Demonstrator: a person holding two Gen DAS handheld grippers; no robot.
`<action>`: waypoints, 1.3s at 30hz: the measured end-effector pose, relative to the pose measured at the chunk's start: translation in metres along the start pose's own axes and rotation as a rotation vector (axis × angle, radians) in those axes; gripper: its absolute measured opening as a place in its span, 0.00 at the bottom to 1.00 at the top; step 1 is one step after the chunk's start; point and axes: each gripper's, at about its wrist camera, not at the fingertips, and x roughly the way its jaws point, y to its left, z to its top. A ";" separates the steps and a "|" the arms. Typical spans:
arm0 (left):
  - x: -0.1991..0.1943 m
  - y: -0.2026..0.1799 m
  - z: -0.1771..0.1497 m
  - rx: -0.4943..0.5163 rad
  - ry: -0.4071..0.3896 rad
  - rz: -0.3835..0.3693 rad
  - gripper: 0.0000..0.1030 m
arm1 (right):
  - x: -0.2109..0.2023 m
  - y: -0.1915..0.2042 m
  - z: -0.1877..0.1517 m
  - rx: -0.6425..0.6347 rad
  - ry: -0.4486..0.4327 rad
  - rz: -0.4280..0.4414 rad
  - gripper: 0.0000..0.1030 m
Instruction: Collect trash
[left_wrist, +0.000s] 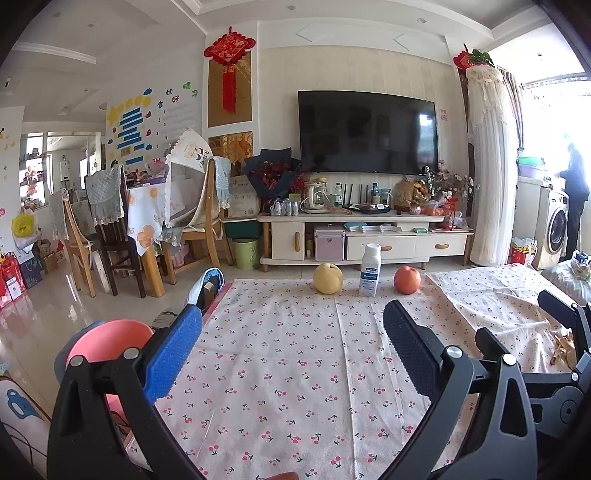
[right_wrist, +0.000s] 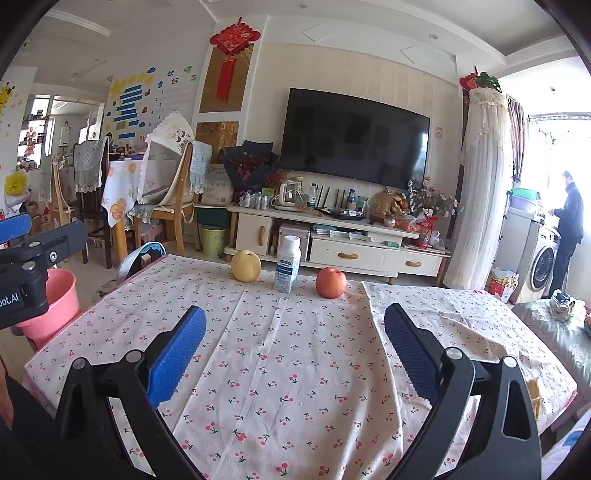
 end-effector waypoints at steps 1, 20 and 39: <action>0.000 -0.001 -0.001 0.000 0.003 -0.002 0.96 | -0.001 -0.002 -0.001 0.002 -0.002 -0.004 0.94; -0.014 -0.021 -0.012 0.034 0.029 -0.035 0.96 | -0.022 -0.019 -0.015 0.020 -0.036 -0.060 0.94; -0.020 -0.022 -0.015 0.037 0.038 -0.037 0.96 | -0.031 -0.020 -0.016 0.020 -0.047 -0.065 0.94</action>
